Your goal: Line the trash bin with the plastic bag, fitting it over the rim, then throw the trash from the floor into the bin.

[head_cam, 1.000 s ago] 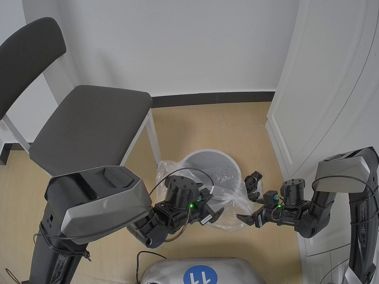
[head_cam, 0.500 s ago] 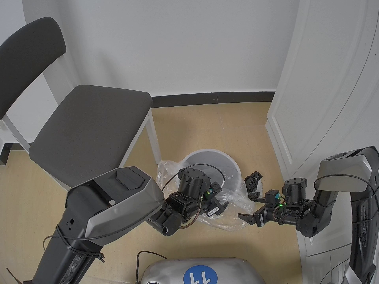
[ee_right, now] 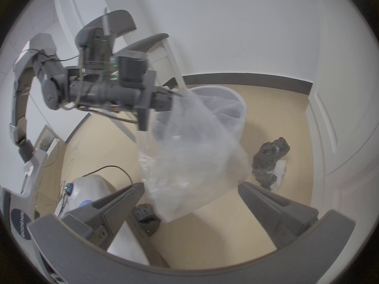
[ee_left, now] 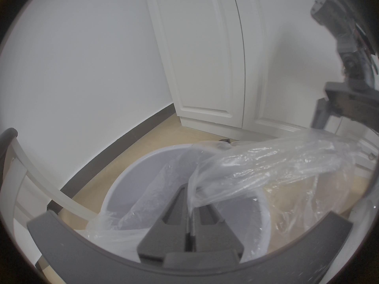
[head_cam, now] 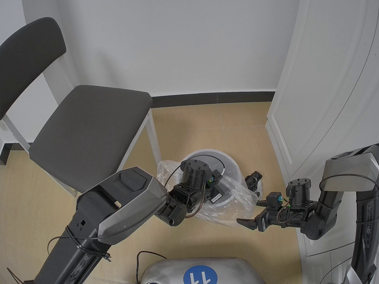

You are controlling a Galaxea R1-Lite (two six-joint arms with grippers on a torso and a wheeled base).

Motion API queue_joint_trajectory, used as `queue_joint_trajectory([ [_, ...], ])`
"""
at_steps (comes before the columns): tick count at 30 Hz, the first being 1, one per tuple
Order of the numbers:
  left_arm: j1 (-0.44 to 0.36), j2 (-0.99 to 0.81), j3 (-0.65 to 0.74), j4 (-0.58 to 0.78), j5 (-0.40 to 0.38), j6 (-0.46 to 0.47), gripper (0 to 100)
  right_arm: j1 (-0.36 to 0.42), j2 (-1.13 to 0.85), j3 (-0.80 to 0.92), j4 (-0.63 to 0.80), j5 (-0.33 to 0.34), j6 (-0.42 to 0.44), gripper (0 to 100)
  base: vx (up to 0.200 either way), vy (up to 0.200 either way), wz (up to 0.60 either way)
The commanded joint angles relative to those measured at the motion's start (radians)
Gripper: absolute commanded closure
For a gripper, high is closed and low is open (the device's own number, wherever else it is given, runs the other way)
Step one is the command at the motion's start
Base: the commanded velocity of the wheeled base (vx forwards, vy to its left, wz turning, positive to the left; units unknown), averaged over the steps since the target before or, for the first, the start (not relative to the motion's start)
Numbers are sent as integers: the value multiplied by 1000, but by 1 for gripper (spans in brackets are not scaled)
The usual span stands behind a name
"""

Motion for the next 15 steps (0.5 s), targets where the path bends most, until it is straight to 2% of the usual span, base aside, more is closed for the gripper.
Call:
queue_joint_trajectory([
  [1,1,58,-82,17,24,-10,100,44,-103,88,-26,23,-20,0,0,0,0],
  [6,-5,84,-129,33,34,-16,100,54,-165,143,-43,37,-86,0,0,0,0],
  [15,-14,69,-118,-25,36,-38,100,-6,-250,134,-43,29,-86,0,0,0,0],
])
